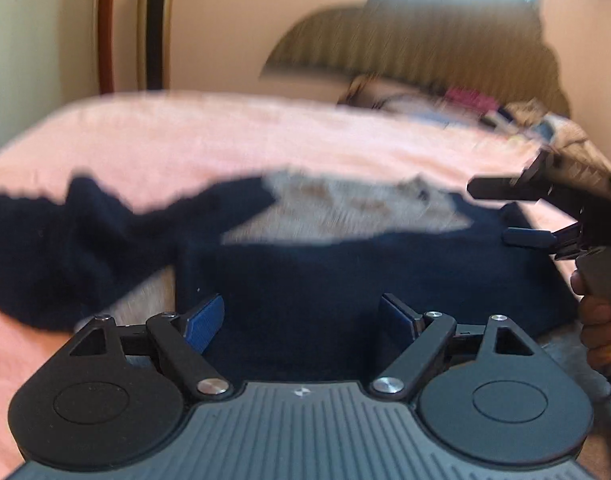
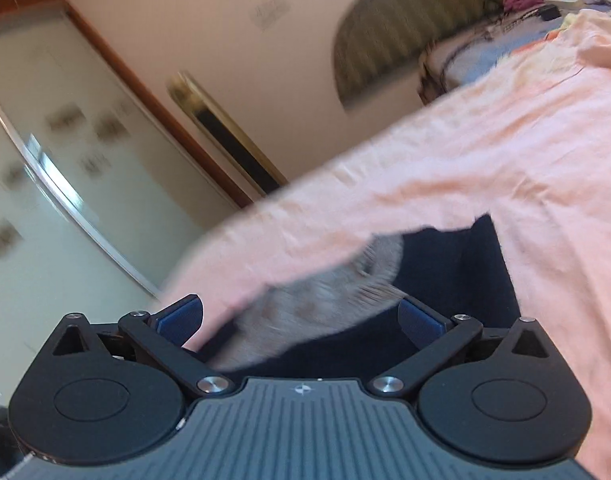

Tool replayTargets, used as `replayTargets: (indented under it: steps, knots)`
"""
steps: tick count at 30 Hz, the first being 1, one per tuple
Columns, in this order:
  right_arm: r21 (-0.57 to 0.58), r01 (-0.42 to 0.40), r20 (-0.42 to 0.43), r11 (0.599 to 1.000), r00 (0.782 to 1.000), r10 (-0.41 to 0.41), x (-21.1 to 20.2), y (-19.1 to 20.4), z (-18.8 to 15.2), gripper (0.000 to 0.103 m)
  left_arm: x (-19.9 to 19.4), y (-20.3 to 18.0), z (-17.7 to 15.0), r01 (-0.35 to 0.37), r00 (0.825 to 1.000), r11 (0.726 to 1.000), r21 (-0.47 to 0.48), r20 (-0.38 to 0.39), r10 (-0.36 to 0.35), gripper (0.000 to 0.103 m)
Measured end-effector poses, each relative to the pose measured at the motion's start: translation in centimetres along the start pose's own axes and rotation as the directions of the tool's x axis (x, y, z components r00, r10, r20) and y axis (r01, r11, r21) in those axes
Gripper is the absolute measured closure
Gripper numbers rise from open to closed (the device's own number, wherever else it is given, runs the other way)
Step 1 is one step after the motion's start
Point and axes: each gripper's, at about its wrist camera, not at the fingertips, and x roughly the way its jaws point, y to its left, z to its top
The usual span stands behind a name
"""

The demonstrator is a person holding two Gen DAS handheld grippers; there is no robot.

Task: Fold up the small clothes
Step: 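Grasp the other navy sleeve with the left tool and fold it across the body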

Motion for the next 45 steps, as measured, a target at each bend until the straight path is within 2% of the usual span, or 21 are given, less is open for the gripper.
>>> replayTargets:
  steps: [2,4,7,10,13,15,17,18,22,23,24,25,27,29,32,35,37,39,40,42,45]
  knots:
    - [-0.11,0.161,-0.04,0.981,0.985,-0.166,3.3,-0.9,-0.5,0.003,-0.1,0.6,-0.4,0.014,0.999,0.999,0.03,0.036,-0.015,0.015]
    - [-0.179,0.224,0.039,0.958,0.975,-0.221,3.1,-2.0,-0.8,0.005,-0.8,1.4,-0.7,0.046,0.998,0.998,0.033,0.036,-0.047,0.015]
    - [-0.095,0.159,0.059,0.983,0.986,-0.154,2.1,-4.0,-0.5,0.005,-2.8,3.8,-0.8,0.014,0.993,0.999,-0.029,0.114,-0.011,0.015]
    - [-0.174,0.215,0.055,0.961,0.976,-0.209,2.5,-2.7,-1.3,0.004,-5.7,9.2,-1.0,-0.066,0.969,0.98,-0.188,0.224,0.108,0.014]
    - [-0.147,0.195,0.063,0.97,0.98,-0.188,2.3,-3.0,-1.2,0.003,-7.4,17.5,-0.7,-0.126,0.936,0.883,-0.452,0.242,0.257,0.013]
    - [-0.103,0.16,0.072,0.982,0.986,-0.153,1.9,-3.7,-0.8,0.003,-7.6,23.7,-0.9,-0.115,0.932,0.761,-0.639,0.196,0.305,0.012]
    - [-0.076,0.141,0.08,0.987,0.988,-0.135,1.7,-4.0,-0.8,0.002,-6.7,29.3,-1.1,-0.048,0.953,0.635,-0.771,0.154,0.259,0.013]
    - [-0.07,0.137,0.082,0.988,0.988,-0.132,1.7,-4.0,-0.8,0.002,-6.5,31.1,-0.9,0.016,0.955,0.62,-0.784,0.197,0.224,0.008]
    - [-0.057,0.127,0.092,0.99,0.988,-0.121,1.6,-4.1,-0.8,0.001,-5.0,34.9,0.9,0.067,0.963,0.541,-0.839,0.195,0.184,0.009]
    - [-0.047,0.118,0.096,0.992,0.989,-0.114,1.5,-4.2,-0.9,0.001,-4.6,35.2,1.4,0.055,0.961,0.547,-0.835,0.194,0.199,0.009]
    - [-0.035,0.109,0.099,0.993,0.989,-0.105,1.5,-4.4,-0.8,0.001,-4.1,35.0,2.0,0.024,0.954,0.575,-0.818,0.19,0.23,0.021]
    - [-0.026,0.102,0.101,0.994,0.99,-0.099,1.4,-4.5,-0.8,0.001,-3.5,34.6,2.5,-0.042,0.946,0.62,-0.784,0.168,0.277,0.064]
    - [-0.021,0.097,0.103,0.995,0.99,-0.095,1.5,-4.6,-0.8,0.001,-1.8,33.2,3.1,-0.229,0.922,0.693,-0.684,0.075,0.379,0.096]
    - [-0.023,0.099,0.103,0.995,0.99,-0.096,1.5,-4.5,-0.8,0.001,-1.7,31.8,3.2,-0.286,0.901,0.725,-0.627,0.08,0.425,0.097]
    - [-0.02,0.096,0.104,0.995,0.99,-0.093,1.5,-4.5,-0.9,0.0,-3.4,29.2,3.5,-0.321,0.862,0.737,-0.594,0.14,0.487,0.099]
    - [-0.013,0.089,0.106,0.996,0.991,-0.087,1.5,-4.6,-0.9,0.0,-5.9,23.1,5.3,-0.305,0.838,0.825,-0.477,0.277,0.47,0.099]
    - [-0.006,0.085,0.109,0.996,0.991,-0.084,1.4,-4.7,-0.9,0.0,-7.2,16.5,6.0,-0.235,0.855,0.919,-0.317,0.382,0.35,0.099]
    - [0.0,0.079,0.111,0.997,0.991,-0.079,1.3,-4.8,-0.9,0.001,-7.8,8.4,5.5,-0.148,0.885,0.987,-0.056,0.439,0.158,0.098]
    - [0.004,0.076,0.112,0.997,0.991,-0.076,1.3,-4.9,-0.9,0.001,-7.7,4.6,4.7,-0.074,0.913,0.994,0.076,0.405,0.037,0.096]
    - [0.01,0.07,0.114,0.997,0.991,-0.071,1.3,-5.0,-0.9,0.001,-6.1,-1.4,2.7,0.088,0.958,0.964,0.25,0.243,-0.151,0.095]
    - [0.023,0.057,0.116,0.998,0.991,-0.059,1.2,-5.3,-0.9,0.001,-4.4,-6.4,-0.8,0.189,0.97,0.9,0.393,0.067,-0.234,0.092]
